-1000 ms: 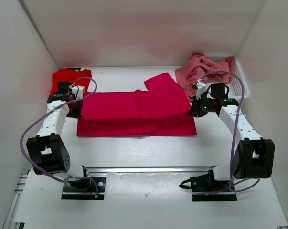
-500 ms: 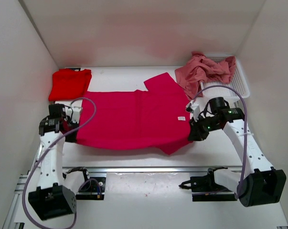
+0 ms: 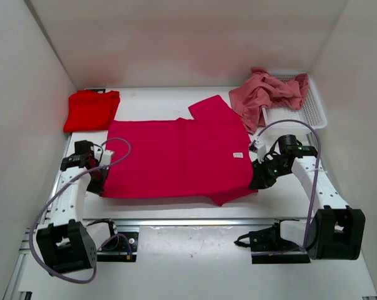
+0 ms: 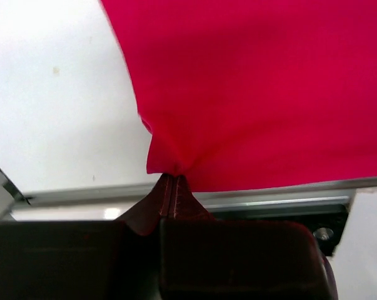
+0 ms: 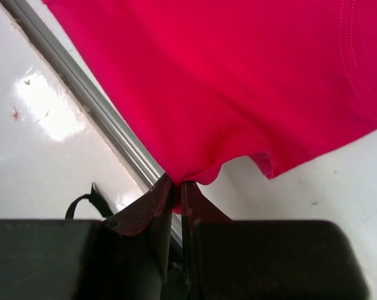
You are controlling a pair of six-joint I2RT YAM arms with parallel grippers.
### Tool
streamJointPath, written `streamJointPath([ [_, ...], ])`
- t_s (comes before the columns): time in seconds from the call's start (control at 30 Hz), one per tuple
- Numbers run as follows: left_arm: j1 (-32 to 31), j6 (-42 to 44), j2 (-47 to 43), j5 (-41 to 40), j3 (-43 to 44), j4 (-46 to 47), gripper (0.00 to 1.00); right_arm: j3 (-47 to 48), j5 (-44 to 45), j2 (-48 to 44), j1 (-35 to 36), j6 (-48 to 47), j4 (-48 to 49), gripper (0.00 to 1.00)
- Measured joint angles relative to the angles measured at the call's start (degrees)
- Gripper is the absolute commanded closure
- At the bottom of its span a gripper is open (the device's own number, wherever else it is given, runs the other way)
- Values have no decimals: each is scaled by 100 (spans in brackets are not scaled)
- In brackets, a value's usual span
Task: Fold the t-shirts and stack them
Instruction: Fold the flattened tshirt in 1/3 of the way
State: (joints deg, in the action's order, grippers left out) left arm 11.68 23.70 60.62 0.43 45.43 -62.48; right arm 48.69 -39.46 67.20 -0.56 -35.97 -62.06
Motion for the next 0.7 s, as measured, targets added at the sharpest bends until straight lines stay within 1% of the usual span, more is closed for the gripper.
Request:
streamJointPath([
  [0.1,-216,-2,352,-120,7,227,100,-114,-70,201,-133,199,396,100],
  [0.23,-254,-39,894,-192,151,520,100,-39,-87,535,-474,501,1067,100],
  [0.33,-243,-98,1405,-199,413,732,100,57,-15,789,-466,629,1451,100],
  [0.43,-243,-175,1884,-199,697,916,100,129,101,1060,-310,715,1755,100],
  [0.7,-409,-319,2590,-258,1257,1134,100,553,306,1731,-330,896,2116,100],
])
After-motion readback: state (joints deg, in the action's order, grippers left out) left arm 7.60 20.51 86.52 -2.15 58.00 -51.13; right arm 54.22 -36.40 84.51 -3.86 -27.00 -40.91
